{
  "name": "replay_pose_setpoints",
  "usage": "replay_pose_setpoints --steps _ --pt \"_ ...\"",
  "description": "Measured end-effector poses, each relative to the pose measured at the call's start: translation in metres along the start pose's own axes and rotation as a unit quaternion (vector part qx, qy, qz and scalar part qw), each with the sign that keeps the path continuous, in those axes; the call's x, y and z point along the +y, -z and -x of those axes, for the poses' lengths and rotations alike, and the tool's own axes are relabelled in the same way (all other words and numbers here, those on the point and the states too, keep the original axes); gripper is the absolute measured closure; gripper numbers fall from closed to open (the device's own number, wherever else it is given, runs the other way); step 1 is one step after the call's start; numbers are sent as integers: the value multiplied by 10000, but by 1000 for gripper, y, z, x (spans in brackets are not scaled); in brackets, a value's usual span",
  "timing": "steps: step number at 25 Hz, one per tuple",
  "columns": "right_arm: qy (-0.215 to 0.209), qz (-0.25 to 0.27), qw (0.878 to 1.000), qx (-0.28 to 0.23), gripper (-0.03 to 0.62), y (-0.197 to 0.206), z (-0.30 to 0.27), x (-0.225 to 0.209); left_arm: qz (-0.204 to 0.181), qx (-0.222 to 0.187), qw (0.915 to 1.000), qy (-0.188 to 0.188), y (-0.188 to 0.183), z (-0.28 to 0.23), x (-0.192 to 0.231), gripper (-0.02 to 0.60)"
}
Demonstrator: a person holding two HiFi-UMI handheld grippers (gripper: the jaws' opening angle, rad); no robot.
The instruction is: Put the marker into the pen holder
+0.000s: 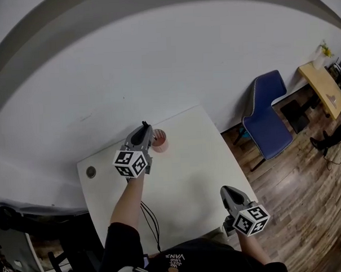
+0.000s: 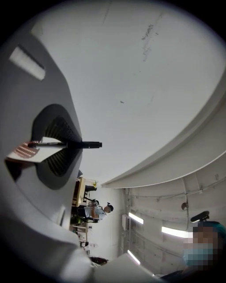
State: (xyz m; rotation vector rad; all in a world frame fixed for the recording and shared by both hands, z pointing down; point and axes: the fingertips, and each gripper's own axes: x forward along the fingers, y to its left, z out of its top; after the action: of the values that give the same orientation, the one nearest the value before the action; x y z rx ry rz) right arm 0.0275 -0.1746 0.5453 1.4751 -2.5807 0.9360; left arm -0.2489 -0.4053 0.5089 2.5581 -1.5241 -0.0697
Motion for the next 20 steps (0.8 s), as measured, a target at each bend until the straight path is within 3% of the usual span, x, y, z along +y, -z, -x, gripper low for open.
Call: replay_pose_setpoints --steps 10,20 --pt "102 -118 9999 26 592 10 6 -5 218 559 9982 -45 52 -10 1 491" --pt "166 -133 9997 77 592 17 9 -8 17 961 9953 -96 83 -10 1 489"
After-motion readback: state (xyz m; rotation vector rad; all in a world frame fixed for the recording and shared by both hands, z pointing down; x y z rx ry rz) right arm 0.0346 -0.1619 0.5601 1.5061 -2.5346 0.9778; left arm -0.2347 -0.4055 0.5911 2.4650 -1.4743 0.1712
